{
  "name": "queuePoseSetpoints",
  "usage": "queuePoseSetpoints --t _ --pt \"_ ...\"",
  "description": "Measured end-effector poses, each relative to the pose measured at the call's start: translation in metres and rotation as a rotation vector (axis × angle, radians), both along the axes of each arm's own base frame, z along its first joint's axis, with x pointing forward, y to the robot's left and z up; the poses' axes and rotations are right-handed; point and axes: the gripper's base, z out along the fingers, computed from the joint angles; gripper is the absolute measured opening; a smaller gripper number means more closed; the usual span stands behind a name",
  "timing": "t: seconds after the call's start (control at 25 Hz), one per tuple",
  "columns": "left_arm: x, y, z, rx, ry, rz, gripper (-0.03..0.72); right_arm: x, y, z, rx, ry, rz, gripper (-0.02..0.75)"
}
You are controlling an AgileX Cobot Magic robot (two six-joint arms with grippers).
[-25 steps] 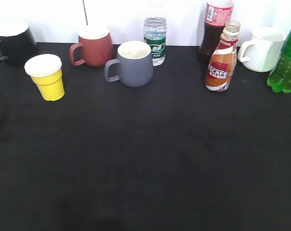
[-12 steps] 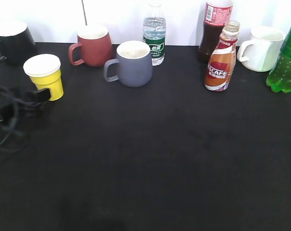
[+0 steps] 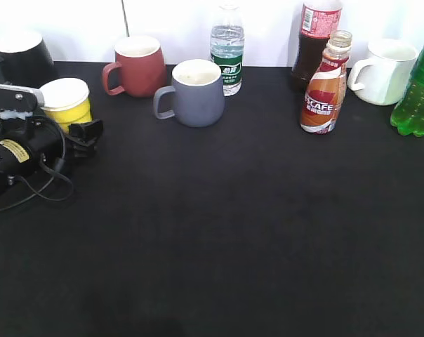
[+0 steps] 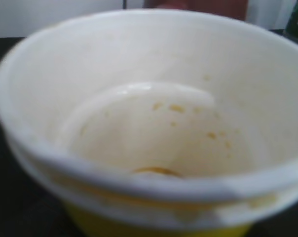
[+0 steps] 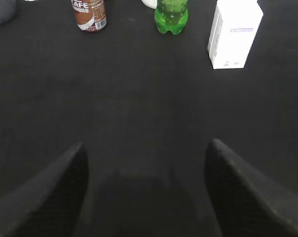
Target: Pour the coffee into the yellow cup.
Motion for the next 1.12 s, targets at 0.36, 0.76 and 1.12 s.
queuePoseSetpoints --t 0.36,0.76,1.12 --pt "-0.017 -0.037 0.059 0.026 -0.073 -0.446 0.450 0.000 0.000 0.000 -0.005 0.000 -0.003 0.571" --pt "-0.047 -0.136 0.082 0.064 -0.074 -0.957 0.450 0.000 0.000 0.000 0.000 0.000 0.000 0.571" --pt "-0.048 -0.137 0.082 0.070 -0.072 -0.967 0.450 0.018 0.002 0.008 -0.012 0.043 0.004 0.571"
